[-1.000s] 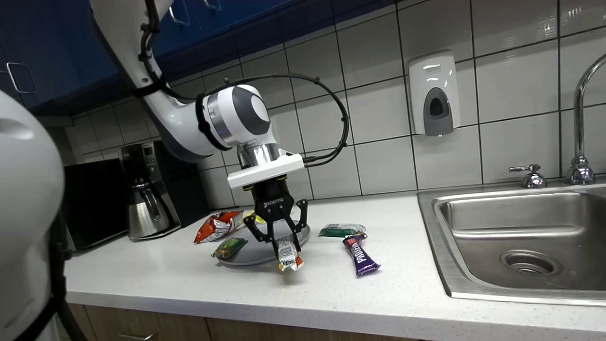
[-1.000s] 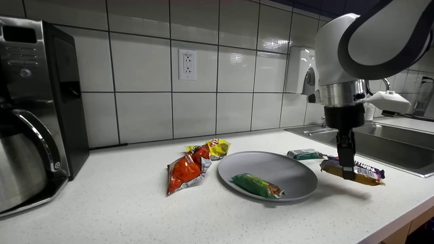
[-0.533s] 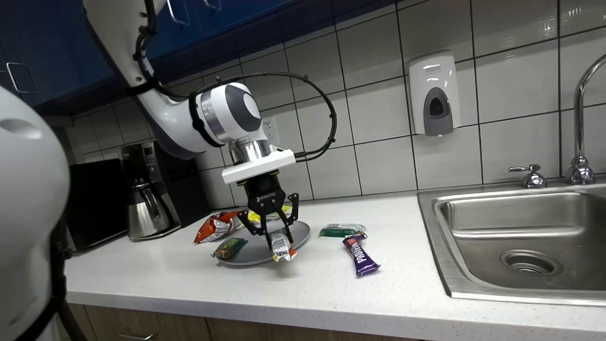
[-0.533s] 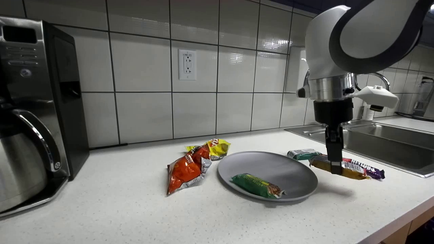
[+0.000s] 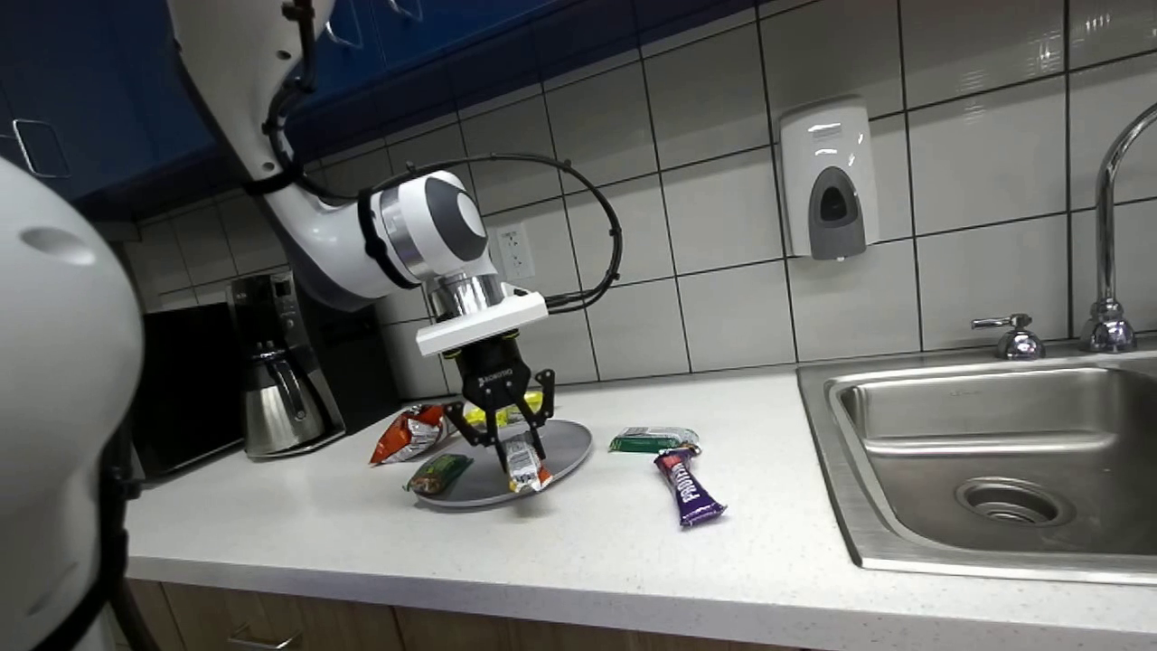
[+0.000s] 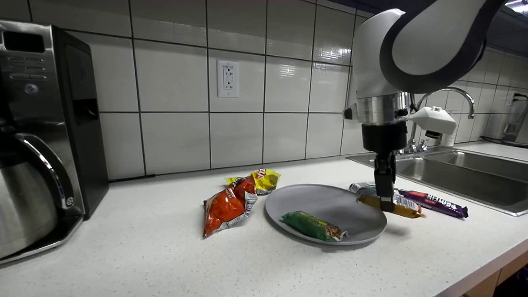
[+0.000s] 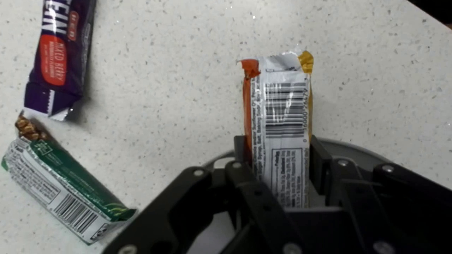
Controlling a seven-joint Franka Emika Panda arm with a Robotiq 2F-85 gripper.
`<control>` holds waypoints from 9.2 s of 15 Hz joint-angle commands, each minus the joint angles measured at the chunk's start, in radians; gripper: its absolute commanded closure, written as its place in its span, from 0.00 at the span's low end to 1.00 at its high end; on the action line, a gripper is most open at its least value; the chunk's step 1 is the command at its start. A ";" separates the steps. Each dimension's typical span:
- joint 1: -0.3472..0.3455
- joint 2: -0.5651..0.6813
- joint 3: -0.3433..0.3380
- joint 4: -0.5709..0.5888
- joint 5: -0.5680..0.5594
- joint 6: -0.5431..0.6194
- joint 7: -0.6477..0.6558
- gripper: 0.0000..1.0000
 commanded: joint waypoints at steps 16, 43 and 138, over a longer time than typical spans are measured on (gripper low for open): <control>0.069 0.163 0.055 0.194 0.030 -0.044 0.177 0.82; 0.105 0.186 0.068 0.255 0.048 -0.086 0.263 0.00; -0.234 0.115 -0.220 -0.021 0.003 0.318 -0.128 0.00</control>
